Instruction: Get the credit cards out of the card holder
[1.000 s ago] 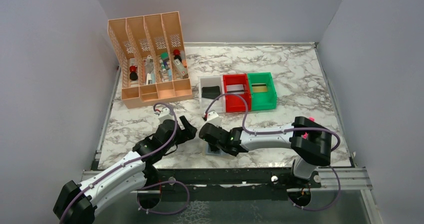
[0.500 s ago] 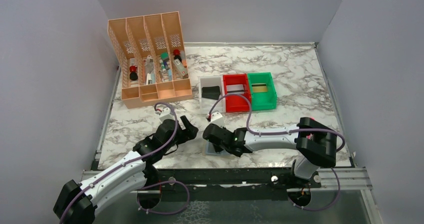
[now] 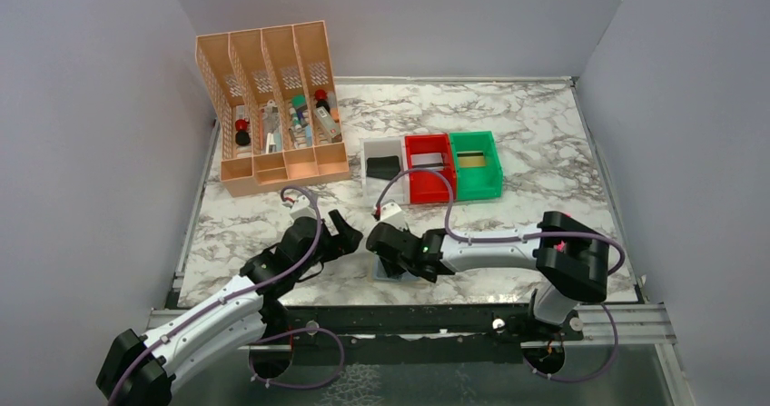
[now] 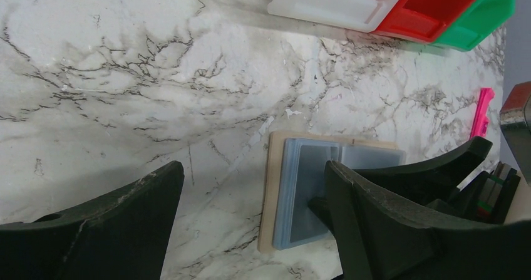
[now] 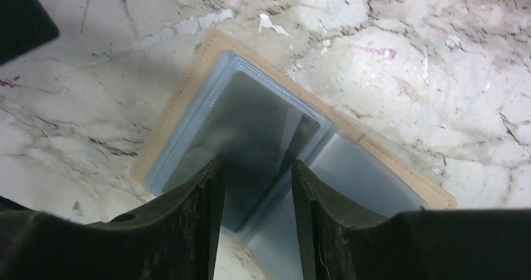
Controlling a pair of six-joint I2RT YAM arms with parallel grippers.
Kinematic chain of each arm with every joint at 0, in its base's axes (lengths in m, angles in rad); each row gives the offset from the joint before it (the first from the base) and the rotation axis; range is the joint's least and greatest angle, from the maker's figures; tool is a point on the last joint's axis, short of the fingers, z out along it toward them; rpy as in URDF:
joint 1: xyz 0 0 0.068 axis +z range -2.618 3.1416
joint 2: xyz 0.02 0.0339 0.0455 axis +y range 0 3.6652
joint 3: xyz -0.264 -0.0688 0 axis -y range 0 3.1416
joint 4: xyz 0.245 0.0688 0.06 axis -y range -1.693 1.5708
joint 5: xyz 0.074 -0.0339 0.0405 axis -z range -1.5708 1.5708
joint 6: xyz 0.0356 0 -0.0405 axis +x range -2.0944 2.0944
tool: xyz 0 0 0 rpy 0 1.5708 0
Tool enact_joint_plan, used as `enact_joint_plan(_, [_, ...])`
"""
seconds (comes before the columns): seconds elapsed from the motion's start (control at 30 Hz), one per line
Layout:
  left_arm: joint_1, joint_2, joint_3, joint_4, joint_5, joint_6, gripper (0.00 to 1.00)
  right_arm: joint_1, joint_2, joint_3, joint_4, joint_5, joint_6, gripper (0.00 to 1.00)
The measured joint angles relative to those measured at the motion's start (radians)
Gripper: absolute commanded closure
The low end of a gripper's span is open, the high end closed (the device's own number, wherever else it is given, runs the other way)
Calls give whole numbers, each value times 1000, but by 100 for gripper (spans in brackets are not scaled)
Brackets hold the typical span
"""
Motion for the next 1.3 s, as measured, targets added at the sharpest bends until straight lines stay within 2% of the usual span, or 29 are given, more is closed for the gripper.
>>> enact_joint_plan(0.4, [0,-7,0,0,12,0,13,0,46,45,18,-6,1,76])
enact_joint_plan(0.6, [0,1,0,1,24,2,13,0,46,42,28,-5,10,84])
enact_joint_plan(0.67, [0,7,0,2,27,3,13,0,46,42,29,-3,10,80])
enact_joint_plan(0.87, [0,16,0,10,37,3,13,0,30,35,6,3,6,58])
enact_joint_plan(1.07, [0,16,0,15,43,6,11,-1,2,41,-41,0,-43,49])
enact_joint_plan(1.3, [0,16,0,15,43,16,10,-1,9,43,-39,-6,-48,46])
